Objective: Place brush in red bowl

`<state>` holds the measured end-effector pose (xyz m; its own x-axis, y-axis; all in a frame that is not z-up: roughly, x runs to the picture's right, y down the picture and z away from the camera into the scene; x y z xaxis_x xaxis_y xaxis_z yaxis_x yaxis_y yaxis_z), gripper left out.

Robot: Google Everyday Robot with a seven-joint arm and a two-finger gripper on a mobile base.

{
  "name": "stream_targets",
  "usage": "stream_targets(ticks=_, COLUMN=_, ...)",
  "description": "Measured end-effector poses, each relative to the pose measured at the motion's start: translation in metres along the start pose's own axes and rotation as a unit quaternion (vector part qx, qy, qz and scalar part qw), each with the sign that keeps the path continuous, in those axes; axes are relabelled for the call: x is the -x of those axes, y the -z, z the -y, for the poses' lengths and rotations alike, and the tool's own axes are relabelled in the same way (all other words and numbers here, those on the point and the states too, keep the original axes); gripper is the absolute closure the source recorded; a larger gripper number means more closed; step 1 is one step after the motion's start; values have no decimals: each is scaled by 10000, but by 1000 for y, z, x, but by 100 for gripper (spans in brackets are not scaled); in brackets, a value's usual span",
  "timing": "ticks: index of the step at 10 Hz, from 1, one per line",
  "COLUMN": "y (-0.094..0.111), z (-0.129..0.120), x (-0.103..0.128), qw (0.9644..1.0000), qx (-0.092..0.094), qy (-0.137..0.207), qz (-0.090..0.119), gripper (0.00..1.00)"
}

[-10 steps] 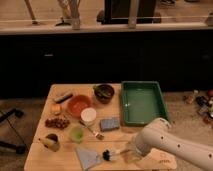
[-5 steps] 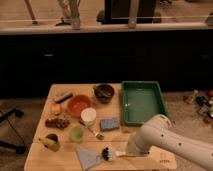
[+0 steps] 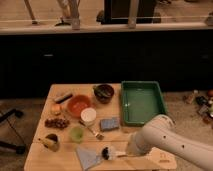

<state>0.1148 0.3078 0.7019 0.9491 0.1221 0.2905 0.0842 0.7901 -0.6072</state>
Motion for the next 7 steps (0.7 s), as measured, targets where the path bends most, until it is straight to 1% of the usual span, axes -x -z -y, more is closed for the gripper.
stream_targets(ticks=1, y=-1, z=1, x=-4, qw=9998, qx=-60, qy=-166, qz=-66, gripper=72)
stream_targets(ticks=3, y=-4, z=1, x=-8, qw=9993, qx=-89, qy=-334, qz=-160, gripper=53)
stream_targets(ticks=4, y=-7, z=2, x=-9, qw=9990, qx=-75, qy=-373, qz=-214, gripper=42)
stream_targets(ticks=6, y=-12, z=2, x=-9, qw=9989, qx=-2, qy=-393, qz=-265, gripper=24)
stream_targets(ticks=7, y=-15, z=3, x=-8, qw=9989, qx=54, qy=-385, qz=-277, gripper=20)
